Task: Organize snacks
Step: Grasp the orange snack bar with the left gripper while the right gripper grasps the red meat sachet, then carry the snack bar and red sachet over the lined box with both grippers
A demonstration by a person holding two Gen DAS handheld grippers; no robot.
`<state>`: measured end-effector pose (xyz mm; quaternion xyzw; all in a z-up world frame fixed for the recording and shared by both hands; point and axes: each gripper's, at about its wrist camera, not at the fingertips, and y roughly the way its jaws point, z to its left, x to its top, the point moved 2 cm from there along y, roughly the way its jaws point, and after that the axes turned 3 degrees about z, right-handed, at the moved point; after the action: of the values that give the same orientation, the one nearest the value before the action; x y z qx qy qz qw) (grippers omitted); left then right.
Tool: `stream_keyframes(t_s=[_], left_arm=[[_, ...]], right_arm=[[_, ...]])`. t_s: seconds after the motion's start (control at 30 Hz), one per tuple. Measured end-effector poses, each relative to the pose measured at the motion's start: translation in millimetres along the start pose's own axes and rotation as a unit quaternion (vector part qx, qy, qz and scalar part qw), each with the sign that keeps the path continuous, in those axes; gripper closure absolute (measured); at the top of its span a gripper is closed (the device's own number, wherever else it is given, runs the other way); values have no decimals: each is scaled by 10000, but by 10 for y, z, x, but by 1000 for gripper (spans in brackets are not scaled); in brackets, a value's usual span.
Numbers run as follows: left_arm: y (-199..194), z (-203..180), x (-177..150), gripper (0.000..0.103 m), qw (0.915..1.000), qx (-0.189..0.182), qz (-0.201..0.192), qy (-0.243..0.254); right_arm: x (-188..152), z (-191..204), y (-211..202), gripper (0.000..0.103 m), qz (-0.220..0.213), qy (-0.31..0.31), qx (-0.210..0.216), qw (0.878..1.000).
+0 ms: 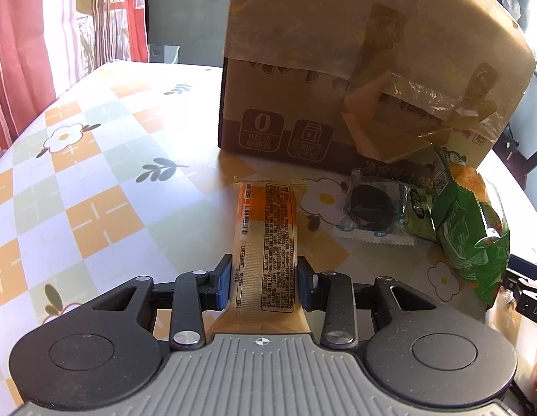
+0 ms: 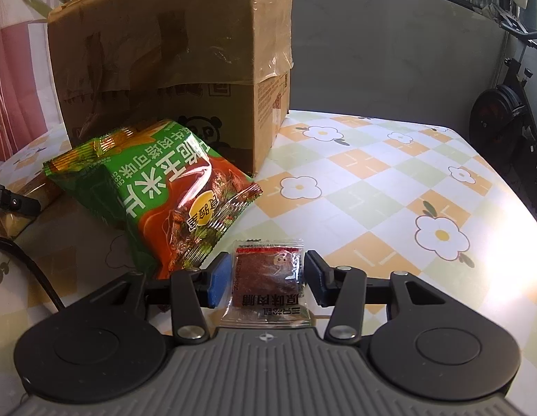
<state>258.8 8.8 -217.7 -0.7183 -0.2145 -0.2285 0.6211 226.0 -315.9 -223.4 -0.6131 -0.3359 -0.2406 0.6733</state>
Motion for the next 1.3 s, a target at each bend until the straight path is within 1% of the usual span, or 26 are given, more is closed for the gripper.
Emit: stream_keyframes(t_s=[0.07,0.17,0.2,0.23,0.33,0.37,0.53,0.7,0.83,0.93,1.03,1.1,1.2,1.3], left_arm=[[46,-31,58,59,9999,37,40,102],[116,-63,148,57,9997,-39,63,223],[131,-66,165,62,9997,-41,51,253],[139,-61,173,64,9997,-69,27,250],[96,-3,138,64,9998,-217,-12,48],[66,13,116,65,9997,-228,-48,34],[-154,114,99,65,9988,-386,-298,-97],[-482,129,267,65,9961,-434,-769,-61],[-798,81,488,65,9907,-460,-1275,107],[-1019,19,704,65,9848,-497,-1648,236],[-1251,-107,952,65,9751,-544,-2101,460],[-1349,-197,1110,65,9685,-596,-2341,602],[-1366,-388,1424,65,9618,-736,-2524,762],[-1250,-602,1735,64,9585,-783,-2589,906]], right_arm=[[-7,3,0,53,4,-3,-3,10000],[-5,-1,-1,53,16,5,2,10000],[-5,-6,-5,53,21,28,10,10000],[-4,-12,-10,54,27,53,22,10000],[-2,-59,-49,60,7,187,64,9998],[2,-85,-69,60,-12,254,50,9997],[72,-215,-235,60,-320,571,151,9977],[271,-198,-402,60,-706,561,300,9955],[581,-125,-596,60,-1178,384,448,9913],[917,-84,-759,60,-1657,165,559,9845],[1285,-34,-885,60,-2106,-18,700,9751],[1530,8,-909,60,-2308,-121,805,9696],[1856,100,-824,60,-2455,-277,919,9646],[2122,214,-598,60,-2421,-435,911,9650]])
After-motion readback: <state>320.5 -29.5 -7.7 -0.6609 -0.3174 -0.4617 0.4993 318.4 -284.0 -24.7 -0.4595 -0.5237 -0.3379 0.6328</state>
